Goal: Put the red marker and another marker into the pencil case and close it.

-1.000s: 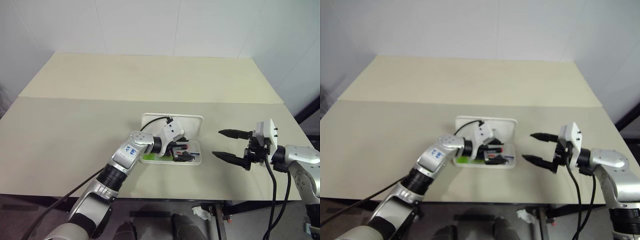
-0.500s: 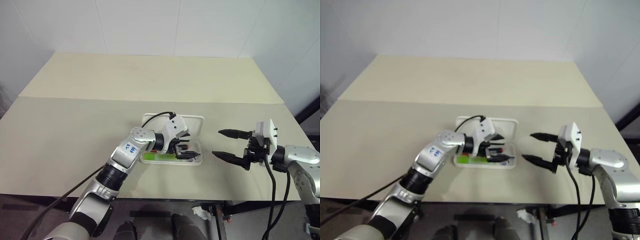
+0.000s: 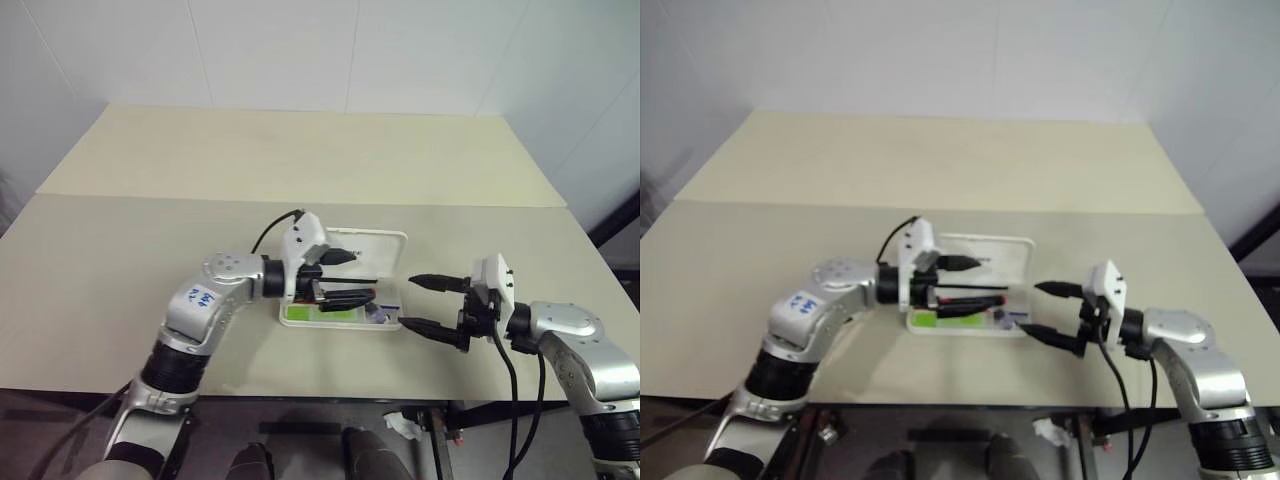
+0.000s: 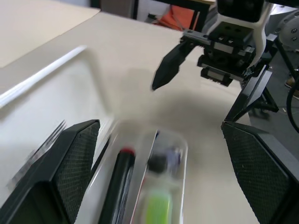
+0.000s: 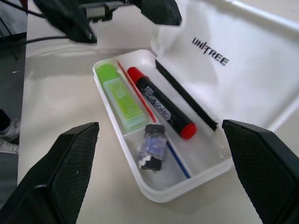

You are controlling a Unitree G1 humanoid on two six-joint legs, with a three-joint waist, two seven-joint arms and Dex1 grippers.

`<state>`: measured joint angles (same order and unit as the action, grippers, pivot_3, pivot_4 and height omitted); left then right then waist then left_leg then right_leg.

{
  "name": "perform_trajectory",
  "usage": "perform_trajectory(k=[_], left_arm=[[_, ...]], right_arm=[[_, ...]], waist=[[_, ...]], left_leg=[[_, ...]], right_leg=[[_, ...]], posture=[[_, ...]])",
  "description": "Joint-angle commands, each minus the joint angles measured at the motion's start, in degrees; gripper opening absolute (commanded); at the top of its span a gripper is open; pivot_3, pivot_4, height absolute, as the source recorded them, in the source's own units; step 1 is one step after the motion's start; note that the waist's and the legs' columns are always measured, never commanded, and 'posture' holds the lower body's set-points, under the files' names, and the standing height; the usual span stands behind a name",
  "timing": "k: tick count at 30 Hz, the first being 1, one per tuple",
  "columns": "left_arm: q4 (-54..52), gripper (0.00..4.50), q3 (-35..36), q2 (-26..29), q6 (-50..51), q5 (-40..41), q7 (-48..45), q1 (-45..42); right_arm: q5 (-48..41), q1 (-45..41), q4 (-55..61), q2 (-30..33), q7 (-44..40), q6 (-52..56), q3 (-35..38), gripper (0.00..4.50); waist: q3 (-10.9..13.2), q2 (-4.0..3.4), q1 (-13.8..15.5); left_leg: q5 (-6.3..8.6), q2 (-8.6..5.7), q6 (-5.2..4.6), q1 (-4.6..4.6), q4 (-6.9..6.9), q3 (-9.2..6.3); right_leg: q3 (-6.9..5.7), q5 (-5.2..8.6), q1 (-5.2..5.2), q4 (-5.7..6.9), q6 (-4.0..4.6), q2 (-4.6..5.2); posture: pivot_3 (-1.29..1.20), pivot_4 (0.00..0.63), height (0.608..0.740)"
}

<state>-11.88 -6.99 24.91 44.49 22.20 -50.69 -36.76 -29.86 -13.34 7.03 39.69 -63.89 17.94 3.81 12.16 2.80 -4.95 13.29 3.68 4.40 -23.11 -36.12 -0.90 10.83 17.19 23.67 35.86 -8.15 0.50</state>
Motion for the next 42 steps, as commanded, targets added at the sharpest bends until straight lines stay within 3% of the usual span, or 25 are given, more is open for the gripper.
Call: perform_trajectory(k=[1, 7, 15, 32, 42], left_arm=[[-3.0, 4.47, 4.9, 3.9, -0.2, 3.4, -1.9, 0.1], [-3.7, 4.47, 11.3, 12.2, -2.4, 7.5, -6.8, 3.2], [1.0, 4.47, 17.0, 21.5, -8.9, 6.4, -11.2, 10.5], [10.0, 4.47, 21.3, 24.6, -20.4, 6.5, -14.7, 13.1], [10.2, 4.47, 21.4, 24.8, -21.5, 6.4, -14.3, 13.9]], right_arm=[[0.8, -1.2, 1.4, -0.5, 0.1, 0.9, -2.1, 4.50], [2.2, -4.1, 0.8, -0.3, -1.1, 2.5, -5.8, 4.50], [1.2, -6.6, 1.8, 2.5, -5.7, 7.3, -7.7, 4.50], [6.5, -10.9, -2.2, 2.0, -8.7, 8.6, -14.5, 4.50], [6.5, -10.2, -2.3, 8.5, -12.1, 6.8, -10.1, 4.50]], waist=[[0.0, 0.00, 0.0], [0.0, -0.01, -0.1], [0.0, 0.00, 0.1], [0.0, 0.01, -0.4], [0.0, 0.00, 0.0]], left_leg=[[0.00, 0.00, 0.00, 0.00, 0.00, 0.00], [0.00, 0.02, 0.00, 0.00, 0.03, 0.01], [0.04, 0.04, 0.05, -0.01, 0.07, 0.01], [0.06, 0.09, 0.05, -0.02, 0.12, 0.06], [0.08, 0.09, 0.07, -0.05, 0.09, 0.09]], right_leg=[[0.00, 0.00, 0.00, -0.01, 0.00, 0.00], [-0.03, 0.05, 0.03, 0.00, 0.09, 0.00], [-0.10, 0.19, 0.06, -0.01, 0.35, 0.05], [-0.21, 0.24, 0.16, 0.03, 0.45, 0.08], [-0.19, 0.24, 0.16, 0.01, 0.46, 0.09]], posture=[[0.00, 0.150, 0.740], [0.00, 0.150, 0.740], [0.00, 0.150, 0.740], [0.00, 0.150, 0.740], [0.00, 0.150, 0.740]])
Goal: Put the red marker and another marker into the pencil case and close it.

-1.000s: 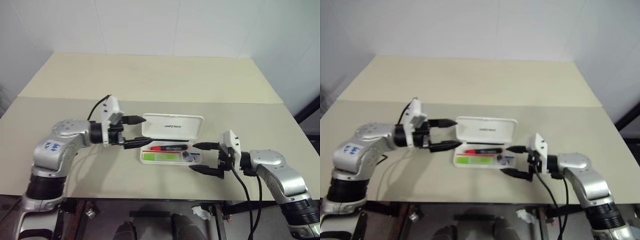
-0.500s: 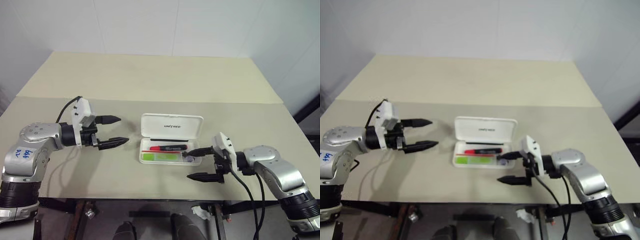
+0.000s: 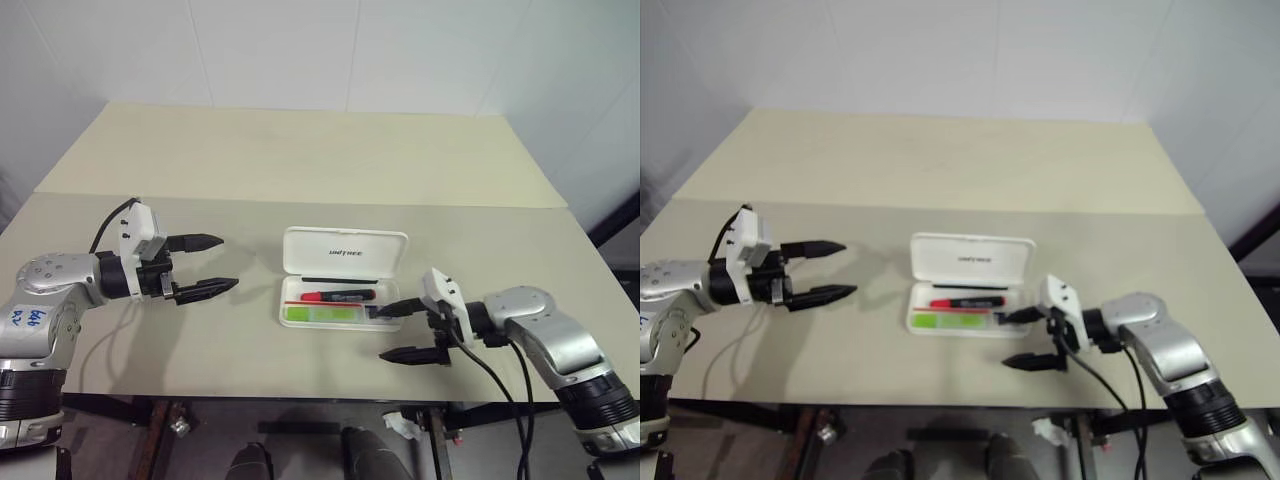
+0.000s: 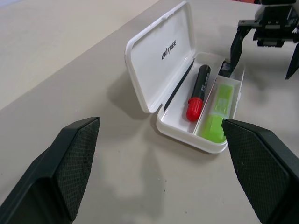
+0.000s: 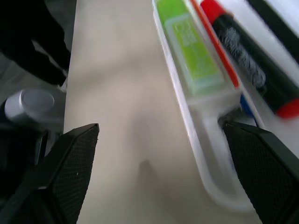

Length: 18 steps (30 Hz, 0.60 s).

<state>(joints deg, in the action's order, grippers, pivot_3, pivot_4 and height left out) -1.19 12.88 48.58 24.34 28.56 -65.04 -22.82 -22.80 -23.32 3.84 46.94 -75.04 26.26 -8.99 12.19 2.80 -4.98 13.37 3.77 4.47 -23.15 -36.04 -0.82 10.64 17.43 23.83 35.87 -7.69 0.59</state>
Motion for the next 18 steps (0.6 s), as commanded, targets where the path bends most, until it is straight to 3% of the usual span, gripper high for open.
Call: perform_trajectory(k=[1, 9, 18], left_arm=[[-0.1, 4.47, 1.4, 1.0, -1.6, -0.1, 0.1, -0.3], [6.7, 4.47, 1.7, -1.3, -7.8, 0.5, -1.6, -5.2], [36.2, 4.47, -1.9, -5.7, -22.6, -4.7, -8.4, -23.5]], right_arm=[[-0.7, -0.8, 0.4, 1.1, -0.5, -1.5, 3.3, 4.50], [-5.2, -1.8, -2.1, -2.0, -1.9, -6.8, 9.5, 4.50], [-5.9, -5.9, -13.2, -3.8, -6.6, -14.8, 12.9, 4.50]], waist=[[0.0, 0.00, 0.0], [0.0, 0.00, -0.1], [0.0, 0.00, 0.1]], left_leg=[[0.00, 0.00, 0.00, 0.00, 0.00, 0.00], [0.01, 0.01, 0.00, 0.00, -0.01, 0.02], [0.00, 0.00, -0.01, 0.00, -0.09, 0.01]], right_leg=[[-0.01, 0.00, 0.00, 0.00, 0.01, 0.00], [0.00, -0.01, 0.01, 0.03, -0.01, 0.00], [-0.05, -0.13, -0.04, 0.06, -0.21, -0.01]], posture=[[0.00, 0.150, 0.740], [0.00, 0.150, 0.740], [0.00, 0.150, 0.740]])
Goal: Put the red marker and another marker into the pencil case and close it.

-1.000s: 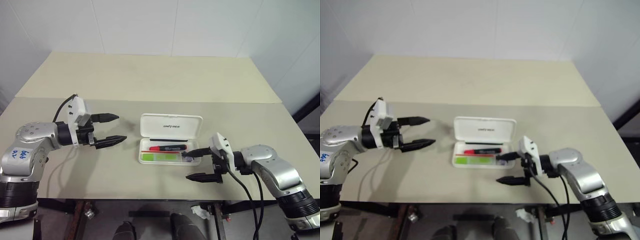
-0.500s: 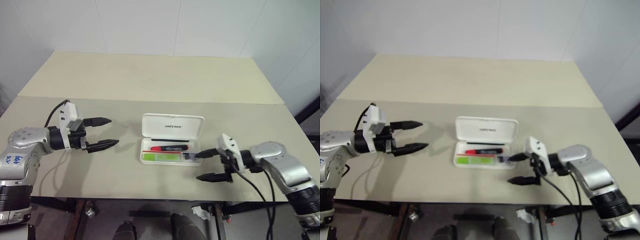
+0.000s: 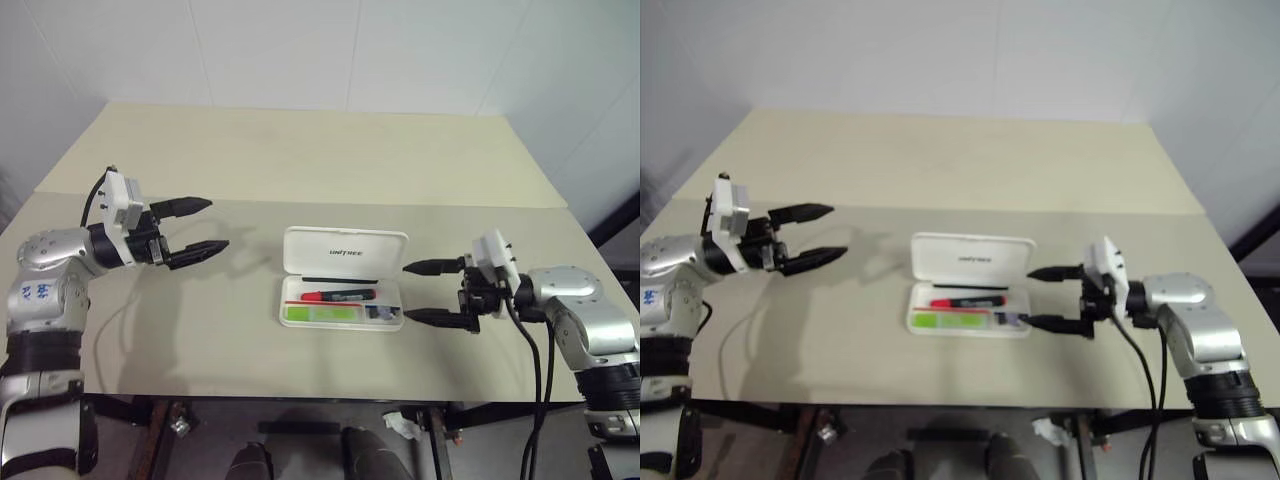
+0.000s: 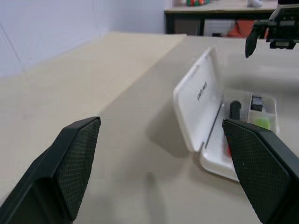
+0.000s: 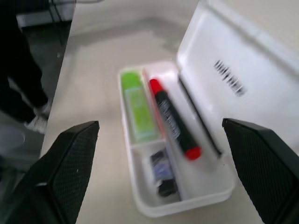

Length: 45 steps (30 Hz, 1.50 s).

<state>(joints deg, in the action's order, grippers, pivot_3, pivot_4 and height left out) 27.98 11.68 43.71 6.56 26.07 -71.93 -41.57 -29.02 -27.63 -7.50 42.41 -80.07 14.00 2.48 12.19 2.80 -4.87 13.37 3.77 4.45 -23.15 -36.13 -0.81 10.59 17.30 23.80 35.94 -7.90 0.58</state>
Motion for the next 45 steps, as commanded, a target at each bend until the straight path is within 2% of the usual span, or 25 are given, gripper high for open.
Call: perform_trajectory(k=[1, 3, 6, 11, 15, 16, 20, 26, 32, 39, 45], left_arm=[[10.0, 4.47, -1.0, -1.5, -6.0, -2.7, -2.0, -6.8], [16.1, 4.07, -1.3, -3.1, -7.5, -3.7, -2.4, -10.8], [23.3, 3.26, -1.2, -4.8, -8.6, -4.3, -4.2, -15.3], [36.4, 1.57, -4.5, -7.8, -13.4, -11.2, -2.4, -22.4], [42.9, 0.21, -6.2, -10.2, -15.6, -16.1, 2.0, -26.4], [44.2, 0.03, -6.9, -11.2, -15.2, -17.6, 4.3, -27.4], [46.9, 0.03, -7.2, -15.3, -15.4, -20.7, 10.5, -30.0], [48.1, 0.03, -7.0, -20.1, -13.5, -22.7, 9.0, -32.3], [47.6, 0.03, -7.3, -21.7, -9.9, -22.2, -4.0, -33.8], [46.2, 0.03, -10.2, -21.1, -9.4, -24.3, -17.3, -33.9], [44.3, 0.03, -15.2, -21.2, -14.0, -26.7, -20.6, -33.0]], right_arm=[[0.6, -2.0, -2.5, 0.9, -1.7, -2.9, 1.4, 4.50], [0.7, -2.6, -2.9, 0.9, -1.4, -3.0, 1.7, 4.50], [0.5, -3.3, -3.1, 0.8, -1.0, -2.9, 2.3, 4.50], [0.1, -4.4, -5.5, 0.8, -1.2, -3.9, 3.5, 4.50], [0.1, -5.1, -6.7, 1.0, -1.3, -4.2, 4.0, 4.50], [0.0, -5.2, -6.7, 0.9, -1.3, -4.1, 4.2, 4.50], [0.4, -5.6, -7.9, 1.0, -1.4, -4.3, 4.7, 4.50], [0.4, -5.5, -9.1, 2.0, -1.9, -5.0, 5.3, 4.50], [-0.2, -3.7, -8.0, 3.3, -1.8, -4.9, 6.5, 4.50], [-0.8, -2.3, -7.1, 4.0, -1.9, -4.5, 7.9, 4.50], [-1.7, -3.3, -8.9, 4.5, -4.0, -4.5, 8.2, 4.50]], waist=[[0.0, 0.00, 0.0], [0.0, 0.00, 0.0], [0.0, -0.02, -0.1], [0.0, -0.03, -0.1], [0.0, -0.03, 0.1], [0.0, -0.03, 0.1], [0.0, -0.03, 0.1], [0.0, -0.05, 0.0], [0.0, -0.08, 0.0], [0.1, -0.09, -0.1], [0.1, -0.10, 0.0]], left_leg=[[0.00, 0.00, 0.00, -0.01, 0.01, -0.01], [0.00, 0.00, 0.00, -0.01, 0.04, -0.02], [0.02, 0.00, -0.02, -0.04, 0.09, -0.05], [0.09, 0.00, -0.07, -0.05, 0.13, -0.07], [0.10, 0.00, -0.06, -0.09, 0.10, -0.08], [0.10, -0.01, -0.06, -0.09, 0.10, -0.08], [0.10, -0.01, -0.06, -0.12, 0.08, -0.11], [0.11, -0.02, -0.05, -0.11, 0.13, -0.10], [0.11, -0.03, -0.05, -0.11, 0.13, -0.10], [0.11, -0.03, -0.04, -0.11, 0.11, -0.12], [0.11, -0.03, -0.04, -0.11, 0.10, -0.14]], right_leg=[[-0.01, -0.09, 0.00, -0.01, -0.17, 0.00], [-0.03, -0.39, 0.00, 0.00, -0.73, 0.00], [-0.05, -0.40, 0.02, 0.02, -0.75, -0.01], [-0.07, -0.39, 0.05, 0.04, -0.76, -0.02], [-0.07, -0.39, 0.04, 0.02, -0.77, -0.02], [-0.06, -0.39, 0.05, 0.03, -0.77, -0.02], [-0.06, -0.41, 0.04, 0.03, -0.80, -0.02], [-0.06, -0.42, 0.05, 0.02, -0.82, -0.03], [-0.06, -0.41, 0.05, 0.03, -0.83, -0.05], [-0.05, -0.41, 0.04, 0.04, -0.83, -0.05], [-0.04, -0.41, 0.02, 0.04, -0.83, -0.04]], posture=[[0.00, 0.150, 0.740], [0.00, 0.150, 0.740], [0.00, 0.150, 0.740], [0.00, 0.150, 0.740], [0.00, 0.150, 0.740], [0.00, 0.150, 0.740], [0.00, 0.150, 0.740], [0.00, 0.150, 0.740], [0.00, 0.150, 0.740], [0.00, 0.150, 0.740], [0.00, 0.150, 0.740]])
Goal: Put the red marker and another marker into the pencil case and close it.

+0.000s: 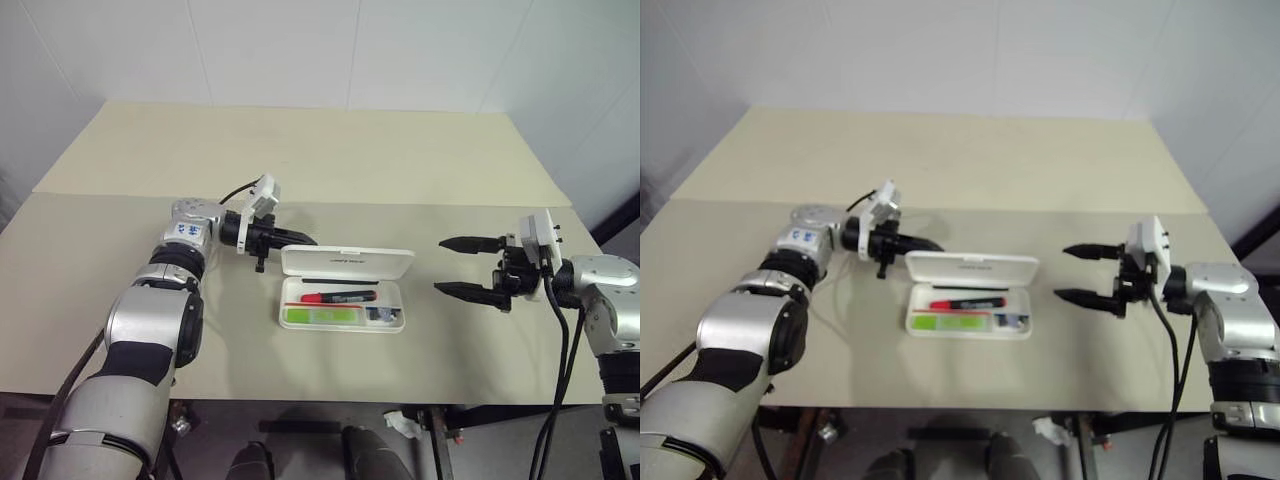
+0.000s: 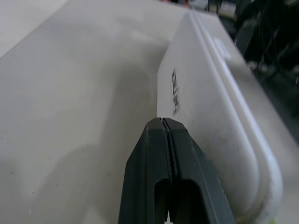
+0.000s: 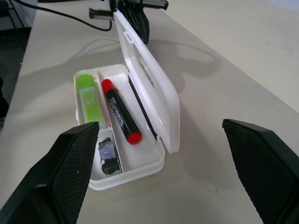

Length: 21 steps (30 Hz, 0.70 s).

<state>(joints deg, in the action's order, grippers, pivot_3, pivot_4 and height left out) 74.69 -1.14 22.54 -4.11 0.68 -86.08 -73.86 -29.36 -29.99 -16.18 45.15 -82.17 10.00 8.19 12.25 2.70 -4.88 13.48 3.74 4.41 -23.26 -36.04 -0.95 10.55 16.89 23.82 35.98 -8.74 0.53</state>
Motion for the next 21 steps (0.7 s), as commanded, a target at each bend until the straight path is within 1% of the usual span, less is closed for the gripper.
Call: perform_trajectory(k=[1, 3, 5, 8, 14, 18, 21], left_arm=[[-2.7, 0.03, -3.4, -0.1, -4.7, -1.9, -6.4, -0.5], [-3.6, 0.03, -7.0, -0.4, -10.2, -5.1, -6.4, 0.5], [-4.4, 0.03, -8.9, -1.3, -13.5, -5.9, -6.4, 1.3], [-5.6, 0.03, -10.9, -2.5, -15.0, -4.4, -6.4, 1.9], [-6.7, 0.03, -14.0, -3.3, -18.4, -4.9, -6.4, 3.1], [-6.4, 0.03, -17.0, -3.4, -23.8, -8.9, -5.4, 4.4], [-5.9, 0.03, -21.5, -2.5, -30.7, -14.4, -0.7, 4.8]], right_arm=[[-1.3, -1.3, -0.9, 1.8, -2.2, -0.5, 2.4, 4.50], [-0.4, -2.5, -3.1, 2.2, -2.8, -1.1, 2.0, 4.50], [-0.1, -3.1, -4.2, 2.2, -3.2, -1.6, 1.7, 4.50], [0.1, -3.6, -4.9, 2.0, -3.4, -2.2, 1.6, 4.50], [0.5, -3.2, -5.2, 1.9, -3.5, -3.0, 1.7, 4.50], [0.4, -2.6, -4.9, 2.1, -3.6, -3.2, 1.9, 4.50], [0.4, -2.3, -4.8, 2.2, -3.7, -3.3, 2.0, 4.50]], waist=[[0.0, 0.00, 0.0], [0.0, 0.00, 0.0], [0.0, 0.00, 0.0], [0.0, -0.01, 0.0], [0.0, -0.01, 0.0], [0.0, -0.02, 0.0], [0.0, -0.07, 0.0]], left_leg=[[0.00, 0.00, 0.00, 0.00, 0.00, 0.00], [0.00, 0.00, 0.00, 0.00, 0.00, 0.00], [0.00, 0.00, 0.00, 0.00, -0.01, 0.01], [0.00, 0.00, 0.00, 0.01, 0.00, 0.01], [0.00, 0.00, 0.00, 0.01, -0.01, 0.01], [0.00, 0.00, 0.00, 0.03, -0.05, 0.00], [0.00, -0.01, 0.00, 0.15, -0.05, 0.01]], right_leg=[[0.00, 0.00, 0.00, 0.00, 0.00, 0.00], [0.00, 0.00, 0.00, -0.01, 0.00, 0.00], [0.01, 0.00, 0.00, -0.01, 0.00, 0.00], [0.02, 0.00, 0.00, 0.00, 0.00, 0.00], [0.03, 0.00, 0.00, 0.01, 0.00, 0.00], [0.04, 0.00, -0.04, 0.01, 0.00, 0.00], [0.05, 0.00, -0.17, -0.01, 0.00, 0.00]], posture=[[0.00, 0.150, 0.740], [0.00, 0.150, 0.740], [0.00, 0.150, 0.740], [0.00, 0.150, 0.740], [0.00, 0.150, 0.740], [0.00, 0.150, 0.740], [0.00, 0.150, 0.740]])
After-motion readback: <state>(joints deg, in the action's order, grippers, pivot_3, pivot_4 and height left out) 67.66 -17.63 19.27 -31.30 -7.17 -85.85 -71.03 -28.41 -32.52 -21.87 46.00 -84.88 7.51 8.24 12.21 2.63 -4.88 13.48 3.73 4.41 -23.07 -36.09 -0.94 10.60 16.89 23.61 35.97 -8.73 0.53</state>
